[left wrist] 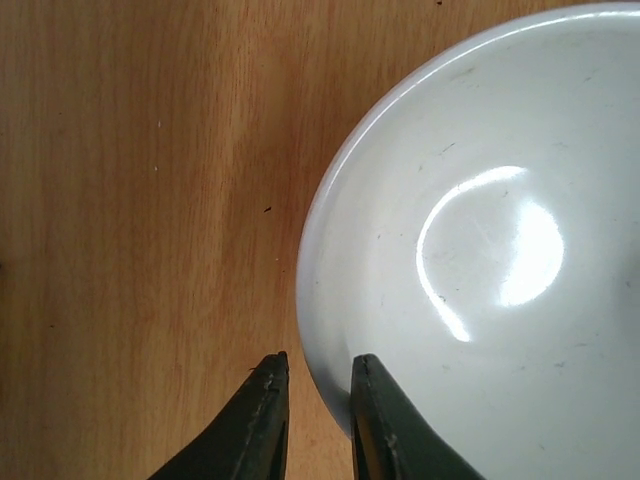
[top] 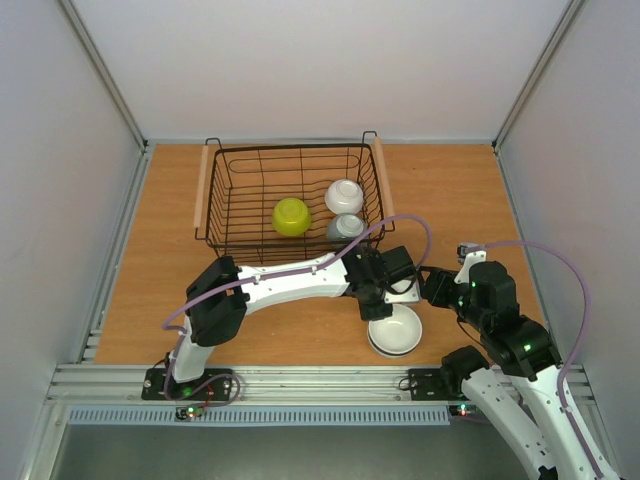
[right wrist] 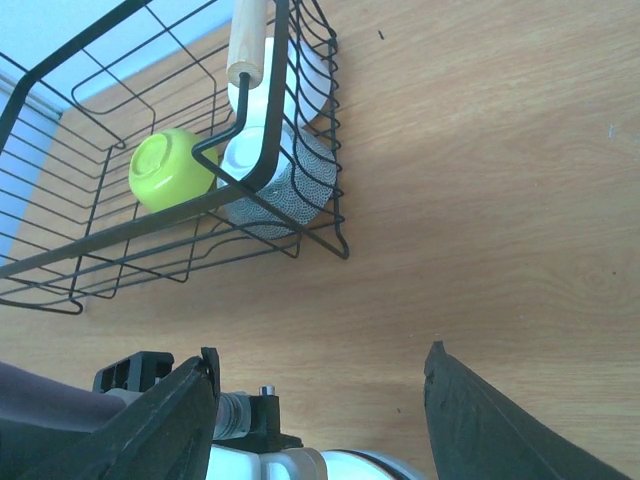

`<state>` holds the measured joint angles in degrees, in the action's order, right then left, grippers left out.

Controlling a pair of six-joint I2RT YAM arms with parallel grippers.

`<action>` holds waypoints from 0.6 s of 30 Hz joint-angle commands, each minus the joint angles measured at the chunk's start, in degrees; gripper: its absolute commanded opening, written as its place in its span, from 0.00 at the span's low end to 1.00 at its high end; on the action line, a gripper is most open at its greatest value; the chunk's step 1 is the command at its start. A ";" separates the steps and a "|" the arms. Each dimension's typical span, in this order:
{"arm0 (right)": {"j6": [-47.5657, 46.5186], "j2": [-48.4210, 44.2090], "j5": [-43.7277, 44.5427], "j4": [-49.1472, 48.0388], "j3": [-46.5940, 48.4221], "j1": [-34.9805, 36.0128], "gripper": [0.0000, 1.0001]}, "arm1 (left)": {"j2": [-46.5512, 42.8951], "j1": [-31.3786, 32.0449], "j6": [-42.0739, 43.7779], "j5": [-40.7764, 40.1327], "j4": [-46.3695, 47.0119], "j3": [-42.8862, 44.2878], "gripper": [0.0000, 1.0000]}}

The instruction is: Load the bowls into the dish rack

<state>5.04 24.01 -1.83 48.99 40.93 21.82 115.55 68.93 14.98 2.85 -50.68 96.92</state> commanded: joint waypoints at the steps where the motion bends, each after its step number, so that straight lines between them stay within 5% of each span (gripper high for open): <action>1: -0.20 0.24 -0.12 -0.65 0.29 0.06 0.57 | 1.78 0.48 -0.01 0.79 -0.38 1.68 0.17; 5: -0.28 0.40 -0.02 -0.65 0.38 0.06 0.57 | 1.55 0.51 0.03 1.23 -0.66 2.04 0.01; 13: -0.29 0.59 0.08 -0.65 0.47 0.06 0.57 | -1.53 0.52 0.46 -0.02 -0.13 2.26 0.00; 18: -0.38 0.70 0.16 -0.74 0.38 0.11 0.58 | -0.31 0.64 0.20 -0.37 -1.57 2.83 0.28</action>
<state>5.02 24.40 -1.54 49.10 40.93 21.82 115.55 69.10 15.25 3.05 -51.40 97.76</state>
